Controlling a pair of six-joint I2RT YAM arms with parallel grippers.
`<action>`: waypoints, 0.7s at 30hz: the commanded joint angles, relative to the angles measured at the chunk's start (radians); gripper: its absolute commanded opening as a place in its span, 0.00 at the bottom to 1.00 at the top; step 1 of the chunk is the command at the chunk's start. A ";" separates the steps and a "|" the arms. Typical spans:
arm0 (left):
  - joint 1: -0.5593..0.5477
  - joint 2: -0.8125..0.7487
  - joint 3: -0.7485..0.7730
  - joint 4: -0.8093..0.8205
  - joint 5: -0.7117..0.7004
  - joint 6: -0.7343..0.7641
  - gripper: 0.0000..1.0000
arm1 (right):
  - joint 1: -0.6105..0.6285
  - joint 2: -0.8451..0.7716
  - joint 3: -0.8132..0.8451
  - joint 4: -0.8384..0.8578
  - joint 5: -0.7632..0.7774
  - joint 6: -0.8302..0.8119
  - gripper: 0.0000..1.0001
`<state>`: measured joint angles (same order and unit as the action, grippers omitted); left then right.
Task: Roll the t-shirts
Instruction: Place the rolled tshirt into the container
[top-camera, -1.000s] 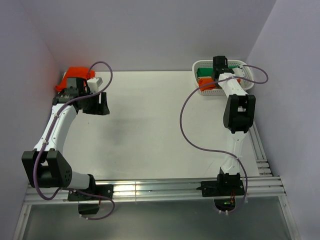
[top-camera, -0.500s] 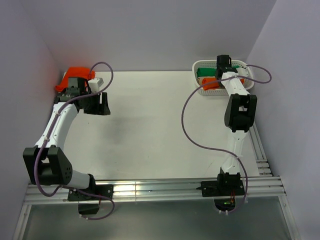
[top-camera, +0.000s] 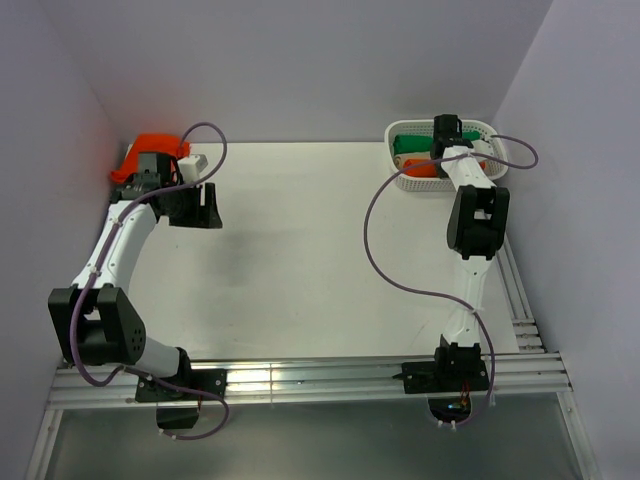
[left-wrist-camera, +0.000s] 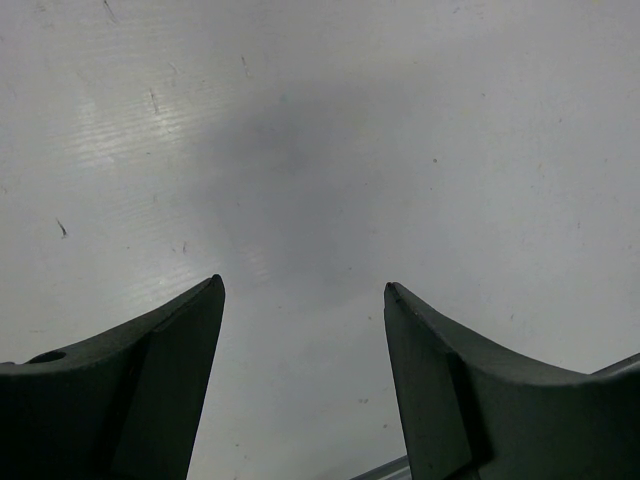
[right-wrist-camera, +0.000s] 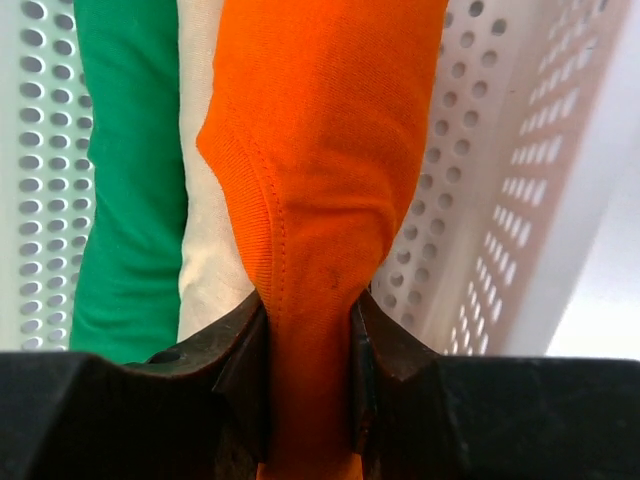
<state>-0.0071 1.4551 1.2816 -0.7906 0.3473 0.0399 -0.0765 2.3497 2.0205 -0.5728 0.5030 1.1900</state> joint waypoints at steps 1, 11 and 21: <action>0.004 0.001 0.047 0.005 0.032 -0.009 0.71 | -0.005 0.031 0.037 -0.001 -0.044 -0.021 0.21; 0.004 -0.001 0.053 -0.001 0.045 -0.009 0.70 | -0.006 -0.001 0.026 -0.015 -0.095 -0.046 0.63; 0.004 0.014 0.071 -0.009 0.067 -0.009 0.70 | -0.012 -0.070 0.018 -0.047 -0.155 -0.046 0.72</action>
<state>-0.0071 1.4597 1.3075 -0.7948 0.3790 0.0372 -0.0814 2.3493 2.0270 -0.5514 0.3836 1.1610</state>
